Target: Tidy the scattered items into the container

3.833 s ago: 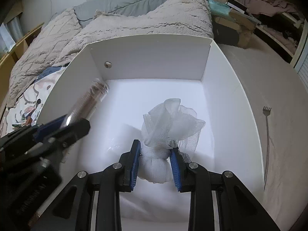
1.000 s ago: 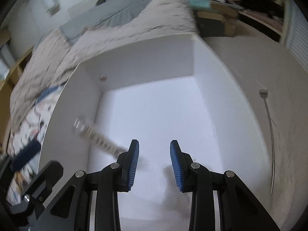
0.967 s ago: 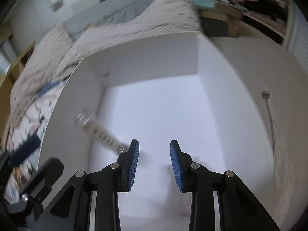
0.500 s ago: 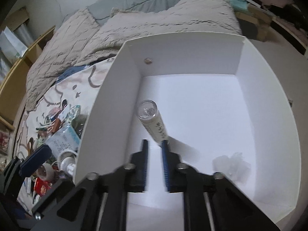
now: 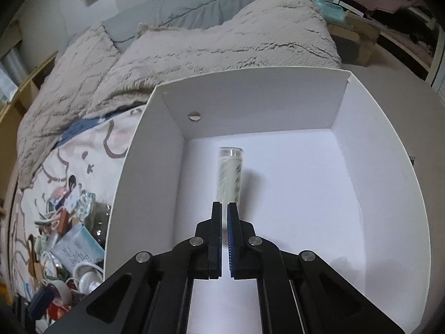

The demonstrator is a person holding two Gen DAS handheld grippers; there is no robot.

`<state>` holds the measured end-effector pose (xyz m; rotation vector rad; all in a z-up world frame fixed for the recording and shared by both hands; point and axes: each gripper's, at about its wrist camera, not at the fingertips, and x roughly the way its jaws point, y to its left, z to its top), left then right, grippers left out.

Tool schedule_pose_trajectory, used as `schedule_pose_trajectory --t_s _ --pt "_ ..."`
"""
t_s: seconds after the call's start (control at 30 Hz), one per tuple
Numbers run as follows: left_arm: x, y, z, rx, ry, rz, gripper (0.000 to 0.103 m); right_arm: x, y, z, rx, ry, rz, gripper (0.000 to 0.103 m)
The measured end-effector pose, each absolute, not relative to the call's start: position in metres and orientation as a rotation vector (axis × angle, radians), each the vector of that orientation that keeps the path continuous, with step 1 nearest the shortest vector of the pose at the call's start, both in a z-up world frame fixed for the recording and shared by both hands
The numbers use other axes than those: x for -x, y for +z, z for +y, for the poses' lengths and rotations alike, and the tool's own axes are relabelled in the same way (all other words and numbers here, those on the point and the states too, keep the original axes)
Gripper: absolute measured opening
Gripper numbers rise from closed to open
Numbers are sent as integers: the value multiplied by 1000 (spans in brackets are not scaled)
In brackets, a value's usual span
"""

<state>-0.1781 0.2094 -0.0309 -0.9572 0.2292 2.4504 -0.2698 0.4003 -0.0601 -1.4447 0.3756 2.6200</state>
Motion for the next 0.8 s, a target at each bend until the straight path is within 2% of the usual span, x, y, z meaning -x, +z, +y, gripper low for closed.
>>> schedule_pose_trajectory --t_s 0.33,0.67,0.7,0.77,0.8 --pt "171 -27 198 946 2464 197 59 233 -39 392 1334 2711 428 4" --pt "159 -10 179 904 2499 164 59 155 5 376 992 2860 440 4" --pt "157 -8 176 899 2500 156 61 152 7 376 980 2862 440 4" --pt "153 -4 172 883 2499 144 83 138 12 371 931 2872 412 4" --pt "148 -1 169 858 2503 137 85 133 13 367 915 2873 391 5"
